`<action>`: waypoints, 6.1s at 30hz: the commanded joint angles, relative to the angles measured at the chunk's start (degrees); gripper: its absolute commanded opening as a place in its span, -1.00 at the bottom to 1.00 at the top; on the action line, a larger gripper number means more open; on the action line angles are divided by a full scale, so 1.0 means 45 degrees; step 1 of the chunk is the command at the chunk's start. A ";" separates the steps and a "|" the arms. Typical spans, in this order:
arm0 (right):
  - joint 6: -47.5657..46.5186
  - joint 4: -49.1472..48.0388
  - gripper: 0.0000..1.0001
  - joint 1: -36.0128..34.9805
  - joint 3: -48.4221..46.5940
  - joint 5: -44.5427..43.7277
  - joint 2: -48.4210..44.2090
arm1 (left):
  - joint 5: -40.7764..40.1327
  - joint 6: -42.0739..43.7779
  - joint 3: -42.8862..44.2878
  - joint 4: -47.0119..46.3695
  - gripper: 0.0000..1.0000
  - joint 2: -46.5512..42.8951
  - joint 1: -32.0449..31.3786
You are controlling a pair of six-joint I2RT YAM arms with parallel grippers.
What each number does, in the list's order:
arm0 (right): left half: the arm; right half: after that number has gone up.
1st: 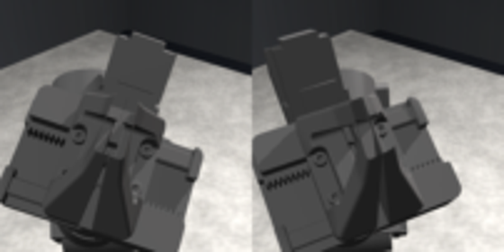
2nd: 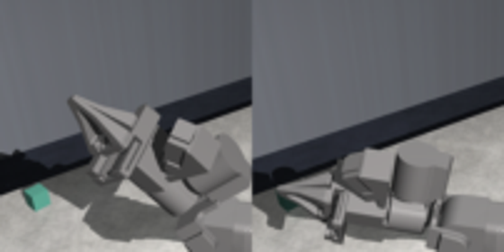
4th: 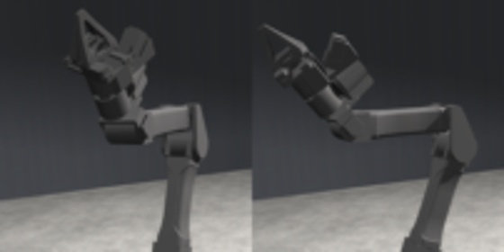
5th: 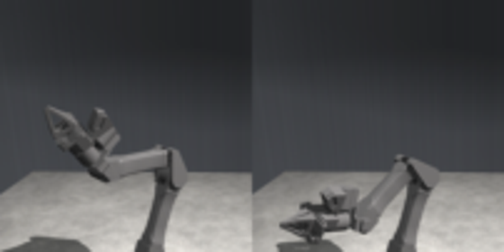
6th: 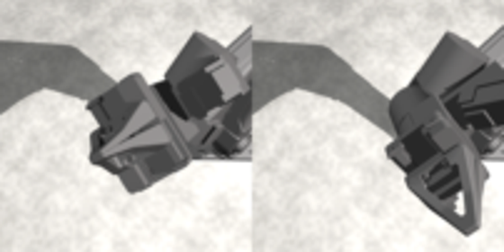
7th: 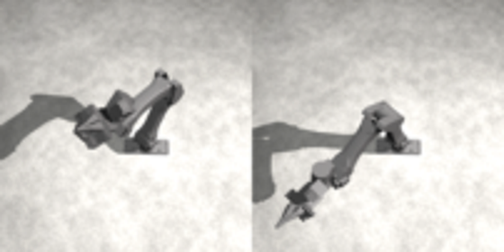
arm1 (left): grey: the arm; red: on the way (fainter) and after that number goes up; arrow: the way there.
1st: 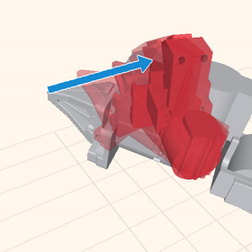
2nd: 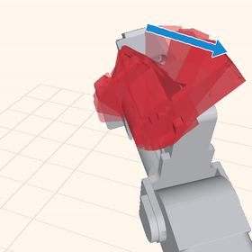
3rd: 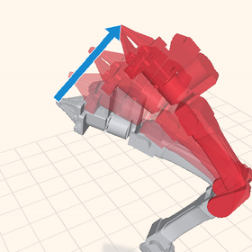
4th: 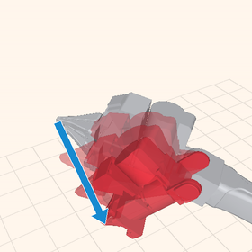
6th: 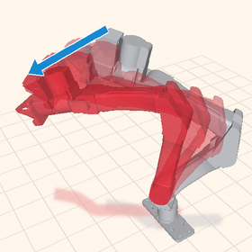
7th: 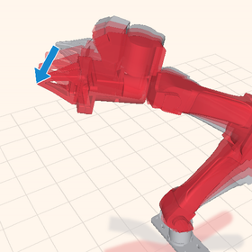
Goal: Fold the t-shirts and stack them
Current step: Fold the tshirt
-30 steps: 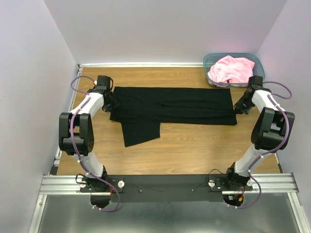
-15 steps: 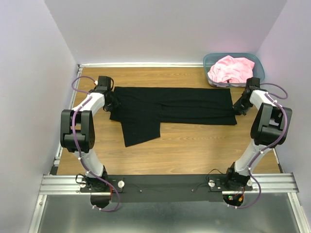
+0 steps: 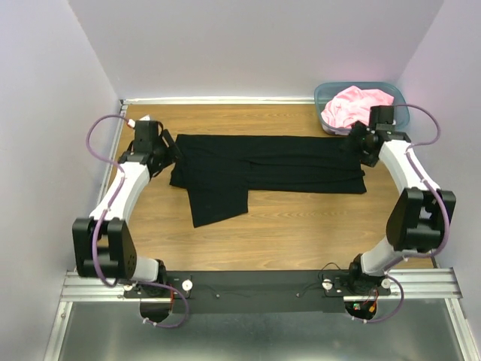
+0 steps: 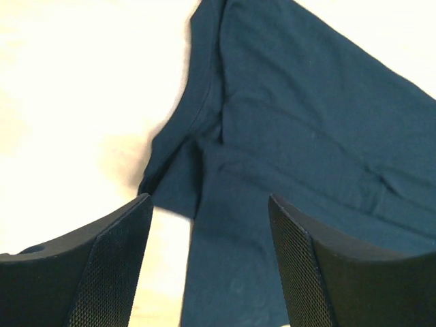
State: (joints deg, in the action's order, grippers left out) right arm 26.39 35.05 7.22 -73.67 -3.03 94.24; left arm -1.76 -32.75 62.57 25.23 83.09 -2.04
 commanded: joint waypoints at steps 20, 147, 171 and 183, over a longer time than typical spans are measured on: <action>0.4661 -0.8412 0.41 -0.9748 0.4985 0.4911 0.0815 | 0.0645 -0.2330 -0.6286 0.0330 0.34 -0.2898 -0.3374; 0.2553 -0.5621 -0.92 -0.7191 -0.3747 0.4911 0.6500 | -0.1230 0.0384 0.6859 0.1697 -1.00 0.7025 -0.1929; 0.3354 -0.5601 -0.84 -0.7484 -0.3180 0.6297 0.7242 | -0.2363 0.1009 0.7835 0.2459 -1.00 0.8352 -0.1928; 0.2925 -0.5250 0.00 -0.7523 -0.3082 0.6864 0.6268 | -0.2714 0.1224 0.7502 0.2712 -0.48 0.7514 -0.1909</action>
State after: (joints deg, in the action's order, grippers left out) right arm 41.10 8.67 -26.79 -88.23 26.28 125.14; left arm -9.72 -28.16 95.44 36.27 120.44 -11.03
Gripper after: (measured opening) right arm 0.439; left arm 0.227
